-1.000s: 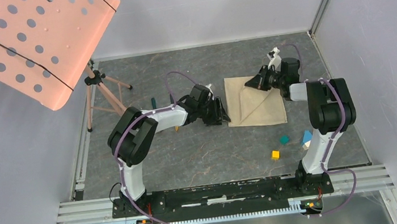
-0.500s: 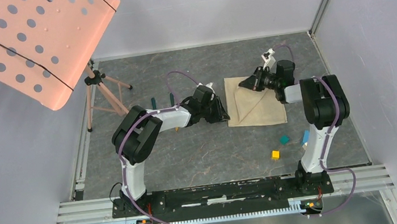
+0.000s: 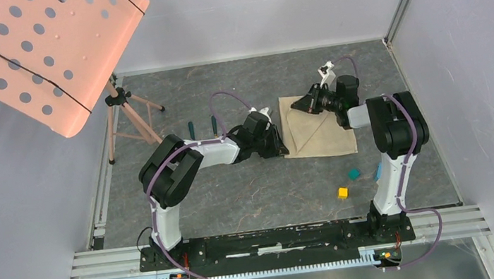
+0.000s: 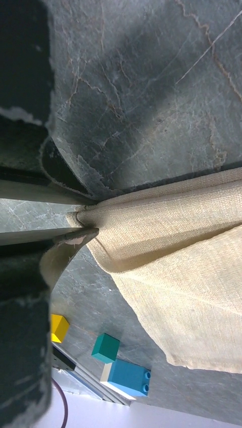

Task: Fold the napkin into a case and place the utensils inside
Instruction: Fold the top corner of the square-folded napkin at the center of the board.

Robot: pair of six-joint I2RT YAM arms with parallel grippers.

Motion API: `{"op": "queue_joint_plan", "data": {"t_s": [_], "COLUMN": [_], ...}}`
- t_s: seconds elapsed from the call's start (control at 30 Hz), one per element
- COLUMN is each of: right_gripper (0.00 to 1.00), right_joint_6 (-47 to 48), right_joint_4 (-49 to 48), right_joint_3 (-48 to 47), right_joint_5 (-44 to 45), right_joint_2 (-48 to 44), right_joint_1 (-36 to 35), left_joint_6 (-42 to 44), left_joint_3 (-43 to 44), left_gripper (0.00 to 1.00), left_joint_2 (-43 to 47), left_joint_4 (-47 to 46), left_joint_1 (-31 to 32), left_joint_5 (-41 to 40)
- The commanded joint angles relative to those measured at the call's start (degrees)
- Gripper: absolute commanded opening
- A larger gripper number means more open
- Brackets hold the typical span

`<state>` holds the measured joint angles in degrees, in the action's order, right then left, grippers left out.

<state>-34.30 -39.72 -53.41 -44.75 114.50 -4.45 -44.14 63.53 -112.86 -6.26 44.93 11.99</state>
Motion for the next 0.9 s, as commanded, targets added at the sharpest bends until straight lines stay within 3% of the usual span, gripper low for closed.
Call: {"op": "queue_joint_plan", "data": {"t_s": [0.0,0.37,0.87], "right_gripper": [0.01,0.01,0.0], "right_joint_6": [2.3,0.01,-3.38], "right_joint_4": [-0.14,-2.61,-5.57], "right_joint_3": [-3.63,-6.17,-9.23], "right_joint_5": [3.14,3.48,2.11], "right_joint_2": [0.78,3.82,8.07], "right_joint_1": [0.06,0.03,-0.24], "left_joint_6": [-1.15,-0.79,-0.68], "left_joint_3": [-2.0,-2.87,-2.66], "left_gripper": [0.31,0.18,0.13], "left_joint_2": [0.84,0.75,-0.2], "left_joint_4": [2.39,3.61,2.76], "left_joint_1": [0.47,0.43,1.03], "left_joint_5": [-2.23,-3.02,-2.85]}}
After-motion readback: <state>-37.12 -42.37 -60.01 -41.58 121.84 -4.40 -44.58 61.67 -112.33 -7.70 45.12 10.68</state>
